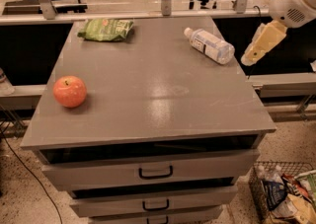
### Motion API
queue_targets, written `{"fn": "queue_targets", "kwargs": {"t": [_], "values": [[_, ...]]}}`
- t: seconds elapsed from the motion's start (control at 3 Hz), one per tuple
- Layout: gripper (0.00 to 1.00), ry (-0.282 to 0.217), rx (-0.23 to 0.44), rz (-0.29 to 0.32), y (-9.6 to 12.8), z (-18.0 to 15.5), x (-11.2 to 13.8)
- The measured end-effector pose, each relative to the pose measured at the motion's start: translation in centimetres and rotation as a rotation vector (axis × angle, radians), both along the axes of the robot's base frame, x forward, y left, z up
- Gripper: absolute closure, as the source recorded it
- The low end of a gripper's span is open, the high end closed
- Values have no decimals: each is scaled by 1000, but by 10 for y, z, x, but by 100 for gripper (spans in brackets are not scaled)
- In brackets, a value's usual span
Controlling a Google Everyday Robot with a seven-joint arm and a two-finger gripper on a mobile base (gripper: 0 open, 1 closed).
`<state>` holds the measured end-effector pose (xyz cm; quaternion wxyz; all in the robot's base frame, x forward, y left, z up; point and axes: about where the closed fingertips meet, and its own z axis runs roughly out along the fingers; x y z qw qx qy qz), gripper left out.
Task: Move blue plastic bottle near green jalapeno chip bag
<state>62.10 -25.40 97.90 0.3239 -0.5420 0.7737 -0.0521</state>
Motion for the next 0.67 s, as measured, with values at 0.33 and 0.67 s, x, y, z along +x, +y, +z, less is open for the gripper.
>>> {"fn": "queue_targets", "kwargs": {"t": [0.33, 0.67], "values": [[0, 30, 175, -100, -3, -33, 46], [0, 103, 350, -173, 7, -72, 85]]}}
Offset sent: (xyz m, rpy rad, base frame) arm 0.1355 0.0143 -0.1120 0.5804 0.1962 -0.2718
